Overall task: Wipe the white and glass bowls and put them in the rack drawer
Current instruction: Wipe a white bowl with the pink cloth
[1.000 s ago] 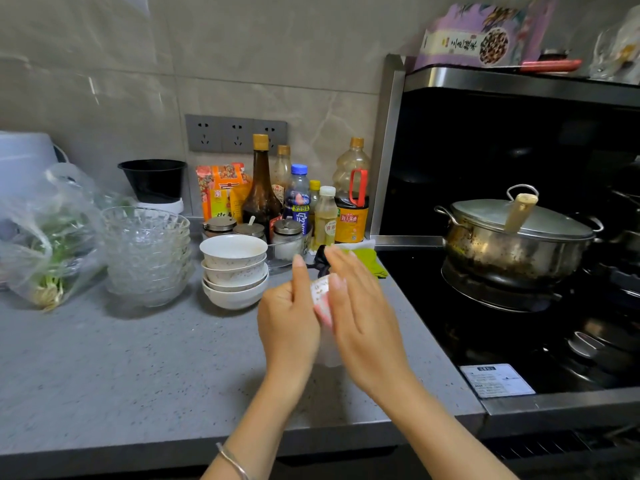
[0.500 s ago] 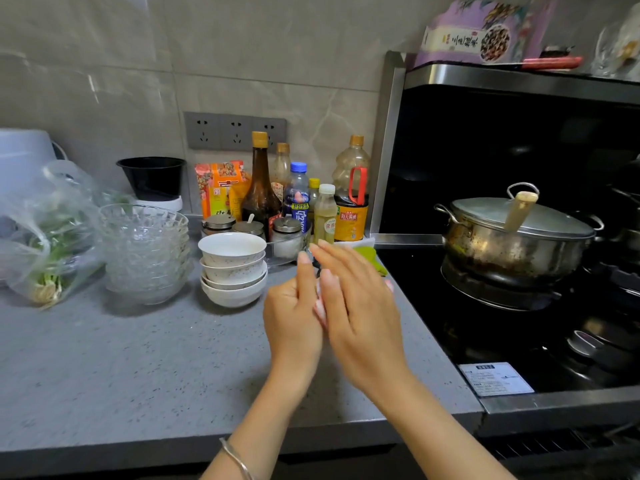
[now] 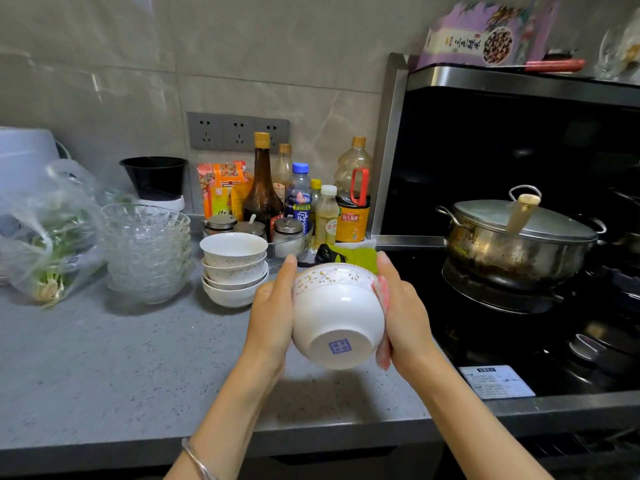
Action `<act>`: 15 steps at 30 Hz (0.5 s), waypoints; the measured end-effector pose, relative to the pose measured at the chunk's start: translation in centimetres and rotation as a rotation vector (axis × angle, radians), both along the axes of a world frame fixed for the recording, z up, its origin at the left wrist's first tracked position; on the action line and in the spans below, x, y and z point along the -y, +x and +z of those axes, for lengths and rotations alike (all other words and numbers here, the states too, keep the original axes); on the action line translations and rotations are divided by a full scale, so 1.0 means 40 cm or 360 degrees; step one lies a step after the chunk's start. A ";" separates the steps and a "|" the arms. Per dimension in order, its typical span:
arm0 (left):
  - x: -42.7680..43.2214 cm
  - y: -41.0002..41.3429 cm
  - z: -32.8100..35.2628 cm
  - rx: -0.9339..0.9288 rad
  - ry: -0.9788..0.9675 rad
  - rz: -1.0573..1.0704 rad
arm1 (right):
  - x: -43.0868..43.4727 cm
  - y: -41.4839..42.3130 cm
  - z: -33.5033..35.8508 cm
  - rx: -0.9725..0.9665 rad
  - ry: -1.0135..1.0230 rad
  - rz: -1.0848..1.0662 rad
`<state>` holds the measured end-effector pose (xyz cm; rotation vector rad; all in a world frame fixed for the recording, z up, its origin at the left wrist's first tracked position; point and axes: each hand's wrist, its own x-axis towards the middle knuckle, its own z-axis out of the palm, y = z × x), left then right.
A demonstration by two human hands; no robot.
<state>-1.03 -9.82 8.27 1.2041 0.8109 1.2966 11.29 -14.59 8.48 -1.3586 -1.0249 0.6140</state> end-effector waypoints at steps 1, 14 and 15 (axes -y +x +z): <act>-0.005 -0.005 -0.001 -0.0134 0.0083 0.0015 | 0.000 0.002 0.000 0.0031 0.0045 -0.0013; -0.023 -0.029 -0.003 -0.0160 -0.0526 -0.0868 | -0.021 0.028 -0.057 0.0964 0.0814 -0.0040; -0.025 -0.031 -0.009 -0.0098 -0.0568 -0.0870 | -0.019 0.034 -0.056 0.0949 0.0766 -0.0005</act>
